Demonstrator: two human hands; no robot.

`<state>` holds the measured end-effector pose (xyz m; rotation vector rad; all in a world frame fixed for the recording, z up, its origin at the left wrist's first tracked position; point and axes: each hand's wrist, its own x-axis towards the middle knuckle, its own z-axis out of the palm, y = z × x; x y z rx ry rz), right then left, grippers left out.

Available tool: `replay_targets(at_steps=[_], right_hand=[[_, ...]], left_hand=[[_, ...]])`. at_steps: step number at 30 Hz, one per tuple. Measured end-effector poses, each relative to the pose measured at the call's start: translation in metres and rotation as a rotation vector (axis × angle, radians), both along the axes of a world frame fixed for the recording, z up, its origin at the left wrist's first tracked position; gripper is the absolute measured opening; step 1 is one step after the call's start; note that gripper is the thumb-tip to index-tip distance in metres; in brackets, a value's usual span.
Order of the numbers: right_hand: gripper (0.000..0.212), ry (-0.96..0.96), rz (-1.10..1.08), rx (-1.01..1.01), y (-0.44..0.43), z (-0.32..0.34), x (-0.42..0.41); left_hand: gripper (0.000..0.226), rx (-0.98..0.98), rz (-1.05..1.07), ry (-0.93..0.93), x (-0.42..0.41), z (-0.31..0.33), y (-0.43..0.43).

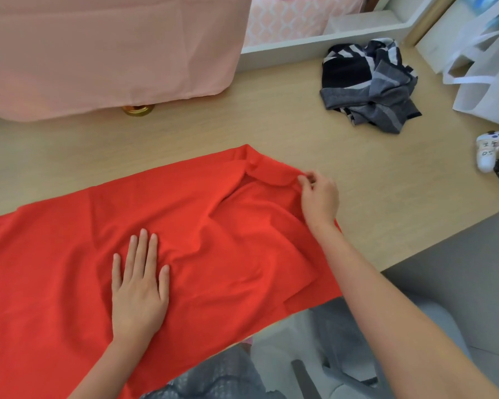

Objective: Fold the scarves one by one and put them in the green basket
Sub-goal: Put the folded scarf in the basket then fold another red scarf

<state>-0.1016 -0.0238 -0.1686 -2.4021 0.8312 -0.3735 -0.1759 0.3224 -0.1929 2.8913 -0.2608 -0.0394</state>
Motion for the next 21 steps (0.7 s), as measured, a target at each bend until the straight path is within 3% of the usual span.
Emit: replay_targets(at_steps=[4,6,11,14,17,21], right_hand=[[0.019,0.014,-0.303,0.106,-0.047,0.007,0.02],[0.02,-0.042,-0.342,0.112,-0.055,0.014,0.026],[0.02,-0.156,0.119,-0.06,-0.012,0.016,0.013],[0.027,-0.038,0.307,-0.179,0.013,0.004,0.007],[0.037,0.05,0.25,-0.209,0.017,-0.01,-0.001],[0.022,0.036,0.147,-0.158,0.006,-0.014,-0.011]], left_hand=[[0.06,-0.002,-0.001,0.006,0.0,0.001,0.0],[0.06,0.002,-0.002,0.011,0.0,0.001,0.0],[0.06,0.004,-0.001,0.021,0.0,0.003,-0.001],[0.06,0.001,-0.001,0.025,0.0,0.003,-0.001],[0.06,0.0,0.001,0.028,0.0,0.003,-0.001],[0.059,0.0,0.001,0.026,0.0,0.003,-0.001]])
